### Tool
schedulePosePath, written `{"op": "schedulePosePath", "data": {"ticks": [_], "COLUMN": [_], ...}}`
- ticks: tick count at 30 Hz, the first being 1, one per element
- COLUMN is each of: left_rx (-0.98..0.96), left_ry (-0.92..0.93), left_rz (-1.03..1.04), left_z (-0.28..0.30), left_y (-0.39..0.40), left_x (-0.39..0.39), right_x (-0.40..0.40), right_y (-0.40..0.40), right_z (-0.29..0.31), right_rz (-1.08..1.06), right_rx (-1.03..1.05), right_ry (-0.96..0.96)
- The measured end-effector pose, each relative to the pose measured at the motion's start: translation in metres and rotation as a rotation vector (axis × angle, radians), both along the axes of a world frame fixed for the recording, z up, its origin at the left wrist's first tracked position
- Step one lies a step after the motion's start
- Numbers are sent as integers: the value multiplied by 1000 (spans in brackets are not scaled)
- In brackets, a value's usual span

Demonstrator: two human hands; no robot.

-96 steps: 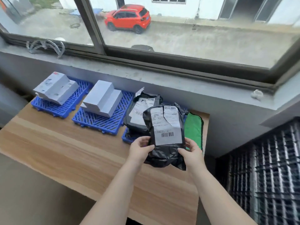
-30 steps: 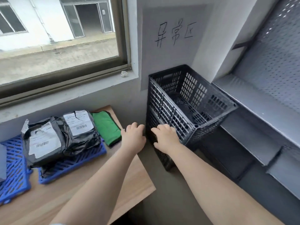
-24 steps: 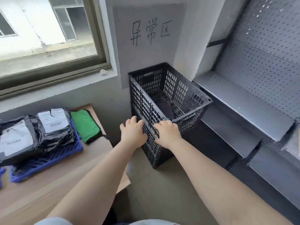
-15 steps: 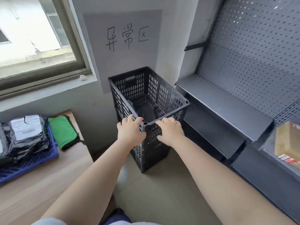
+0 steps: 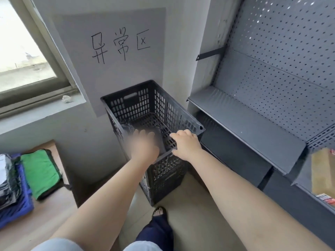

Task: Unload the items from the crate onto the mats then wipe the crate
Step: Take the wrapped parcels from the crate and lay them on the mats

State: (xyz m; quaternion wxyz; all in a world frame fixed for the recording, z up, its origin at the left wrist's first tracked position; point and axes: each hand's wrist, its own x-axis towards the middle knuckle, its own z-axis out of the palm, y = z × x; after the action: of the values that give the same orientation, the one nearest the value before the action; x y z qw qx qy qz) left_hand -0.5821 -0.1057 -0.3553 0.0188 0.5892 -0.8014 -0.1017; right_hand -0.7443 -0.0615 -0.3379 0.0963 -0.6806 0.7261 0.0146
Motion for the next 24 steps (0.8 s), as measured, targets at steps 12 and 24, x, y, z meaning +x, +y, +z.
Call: {"op": "schedulePosePath", "data": {"ticks": [12,24], "left_rx": [73,587], "left_ry": [-108,-195], "left_rz": [-33,240], "left_z": [-10,-92], "left_y": [-179,-198], "left_x": [-25,-22], "right_x": [-22,-4], "right_y": [-191,-281], "right_z": [-19,-97], "right_rz": [18,203], "right_rx": [75,430], "right_ry": [-72,-164]}}
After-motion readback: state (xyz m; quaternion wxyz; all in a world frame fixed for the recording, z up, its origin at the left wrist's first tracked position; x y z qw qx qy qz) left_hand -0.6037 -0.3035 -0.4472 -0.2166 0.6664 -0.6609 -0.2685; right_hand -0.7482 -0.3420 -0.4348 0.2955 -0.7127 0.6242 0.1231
